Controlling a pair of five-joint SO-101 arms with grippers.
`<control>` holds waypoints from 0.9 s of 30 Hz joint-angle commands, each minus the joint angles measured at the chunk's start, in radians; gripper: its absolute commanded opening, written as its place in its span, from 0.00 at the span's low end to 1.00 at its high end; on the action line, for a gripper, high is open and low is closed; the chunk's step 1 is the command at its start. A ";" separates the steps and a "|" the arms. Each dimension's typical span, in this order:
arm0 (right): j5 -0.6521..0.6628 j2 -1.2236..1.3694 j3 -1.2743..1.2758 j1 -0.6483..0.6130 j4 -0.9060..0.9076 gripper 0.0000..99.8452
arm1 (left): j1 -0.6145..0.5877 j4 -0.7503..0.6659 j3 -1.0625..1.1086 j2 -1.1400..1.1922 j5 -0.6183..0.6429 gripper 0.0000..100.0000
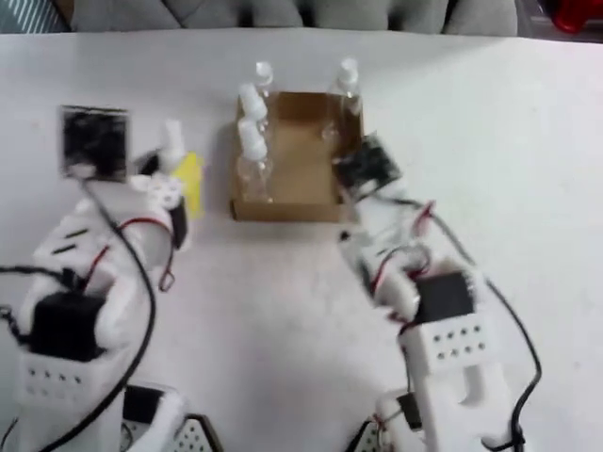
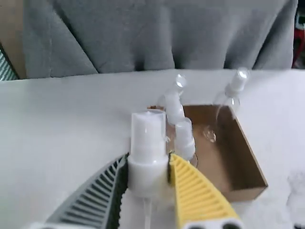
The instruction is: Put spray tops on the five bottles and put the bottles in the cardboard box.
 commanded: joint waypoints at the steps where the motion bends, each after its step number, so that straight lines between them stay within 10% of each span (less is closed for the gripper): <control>1: -0.189 -0.124 0.063 -0.156 -0.099 0.02 | -0.081 -0.041 -0.008 -0.074 0.160 0.02; 27: -0.227 -0.809 0.802 -0.627 -0.608 0.02 | -0.265 -0.269 0.069 -0.214 0.410 0.02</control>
